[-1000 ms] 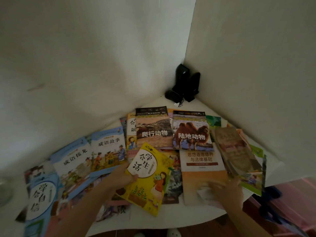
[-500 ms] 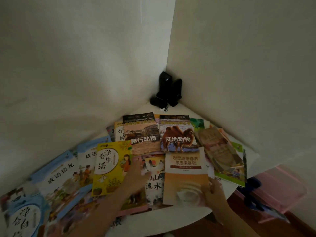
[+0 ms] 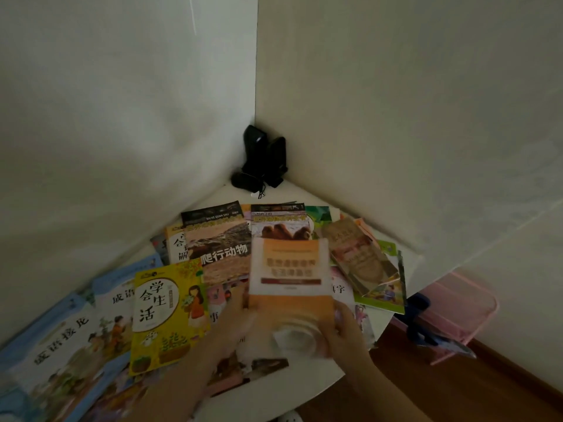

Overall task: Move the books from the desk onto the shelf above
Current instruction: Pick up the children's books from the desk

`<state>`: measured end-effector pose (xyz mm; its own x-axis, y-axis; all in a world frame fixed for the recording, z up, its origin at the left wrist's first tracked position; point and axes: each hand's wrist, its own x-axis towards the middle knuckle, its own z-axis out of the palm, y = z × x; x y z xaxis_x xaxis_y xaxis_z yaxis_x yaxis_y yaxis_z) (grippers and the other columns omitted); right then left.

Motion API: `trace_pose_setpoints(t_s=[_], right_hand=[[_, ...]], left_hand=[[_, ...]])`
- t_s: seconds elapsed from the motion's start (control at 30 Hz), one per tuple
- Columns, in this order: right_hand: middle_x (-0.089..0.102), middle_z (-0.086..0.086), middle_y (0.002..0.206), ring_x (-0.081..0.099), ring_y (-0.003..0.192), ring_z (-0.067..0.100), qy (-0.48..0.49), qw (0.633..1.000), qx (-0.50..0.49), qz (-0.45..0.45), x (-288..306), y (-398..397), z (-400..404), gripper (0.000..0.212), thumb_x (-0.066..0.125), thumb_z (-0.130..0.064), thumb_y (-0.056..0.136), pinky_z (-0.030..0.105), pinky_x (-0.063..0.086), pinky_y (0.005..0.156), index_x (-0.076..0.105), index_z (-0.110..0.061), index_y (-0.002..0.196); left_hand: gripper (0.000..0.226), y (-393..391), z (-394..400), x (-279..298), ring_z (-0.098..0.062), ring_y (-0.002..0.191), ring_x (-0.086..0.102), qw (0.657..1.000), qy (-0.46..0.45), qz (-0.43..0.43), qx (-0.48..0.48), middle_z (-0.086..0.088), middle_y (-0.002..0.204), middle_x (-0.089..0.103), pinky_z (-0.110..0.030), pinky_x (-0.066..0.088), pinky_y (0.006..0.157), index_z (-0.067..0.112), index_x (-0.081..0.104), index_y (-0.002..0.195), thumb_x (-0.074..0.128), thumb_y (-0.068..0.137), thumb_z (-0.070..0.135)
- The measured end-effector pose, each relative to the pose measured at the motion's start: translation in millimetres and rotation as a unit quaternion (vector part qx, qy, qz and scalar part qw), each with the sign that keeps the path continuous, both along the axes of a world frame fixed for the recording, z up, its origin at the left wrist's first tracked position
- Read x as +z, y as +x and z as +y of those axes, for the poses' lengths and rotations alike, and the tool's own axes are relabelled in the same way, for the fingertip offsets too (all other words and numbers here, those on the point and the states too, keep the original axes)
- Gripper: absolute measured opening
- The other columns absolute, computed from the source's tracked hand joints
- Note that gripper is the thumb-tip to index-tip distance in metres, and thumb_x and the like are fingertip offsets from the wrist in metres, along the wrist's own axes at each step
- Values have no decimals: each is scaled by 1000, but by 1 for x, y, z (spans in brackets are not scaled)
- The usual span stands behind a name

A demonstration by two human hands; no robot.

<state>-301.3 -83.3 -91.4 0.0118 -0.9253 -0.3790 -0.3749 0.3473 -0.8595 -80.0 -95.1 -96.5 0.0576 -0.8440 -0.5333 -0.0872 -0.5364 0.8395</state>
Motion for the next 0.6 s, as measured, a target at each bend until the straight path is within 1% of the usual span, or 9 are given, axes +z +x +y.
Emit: trace_pose_setpoints(t_s=[0.1,0.2,0.3,0.33,0.37,0.43,0.5,0.53,0.6], right_hand=[[64,-3,111,65,99,16,-12,997,69,-10,2,45,-48,32,52,-16,97,26,56,78,47,-24,127],[59,-1,115,58,110,24,-46,991,110,64,-9,82,-89,32,56,-19,93,28,51,83,54,-17,124],[37,6,140,34,131,29,-58,972,113,198,-22,90,-126,42,58,-30,90,45,37,106,53,-17,130],[31,5,145,29,135,30,-51,969,113,215,-24,87,-136,44,58,-33,89,48,34,109,52,-19,131],[31,7,146,31,134,31,-48,968,112,218,-27,82,-147,43,59,-34,88,50,36,108,53,-20,129],[46,11,136,50,117,30,-44,970,114,212,-32,68,-166,35,59,-30,86,47,48,97,58,-17,119],[57,11,117,58,98,25,-39,970,110,212,-32,56,-178,27,54,-25,88,38,54,81,57,-12,111],[58,11,109,58,91,23,-27,967,115,224,-32,51,-183,24,51,-21,91,30,54,71,54,-9,111],[57,12,106,54,88,21,4,954,146,261,-32,45,-189,24,45,-16,96,20,45,61,50,-2,114]], left_hand=[[49,39,-18,-1,-19,105,61,995,-29,22,98,6,117,59,-48,55,89,32,47,128,53,93,-2],[40,67,-42,-7,-23,106,61,986,-40,31,158,1,121,59,-50,55,87,26,47,126,55,95,4],[42,77,-72,-18,-21,107,62,987,-47,7,154,2,122,61,-47,56,87,30,49,129,60,93,12],[43,77,-83,-23,-21,108,62,989,-48,10,138,3,124,62,-47,56,87,33,51,128,63,91,16],[44,73,-94,-26,-21,110,63,991,-49,11,121,3,125,62,-46,56,87,35,52,128,65,89,18],[45,61,-117,-29,-20,110,62,994,-52,5,95,4,122,64,-46,53,92,32,55,126,66,87,13],[46,45,-139,-33,-17,107,61,996,-44,-23,73,6,116,63,-44,52,94,29,53,127,63,87,9],[48,37,-148,-35,-16,108,59,997,-30,-46,60,6,118,60,-43,51,95,29,51,130,62,87,10],[58,24,-163,-38,-25,124,47,994,7,-102,35,-3,142,42,-43,44,102,33,40,139,59,88,14]])
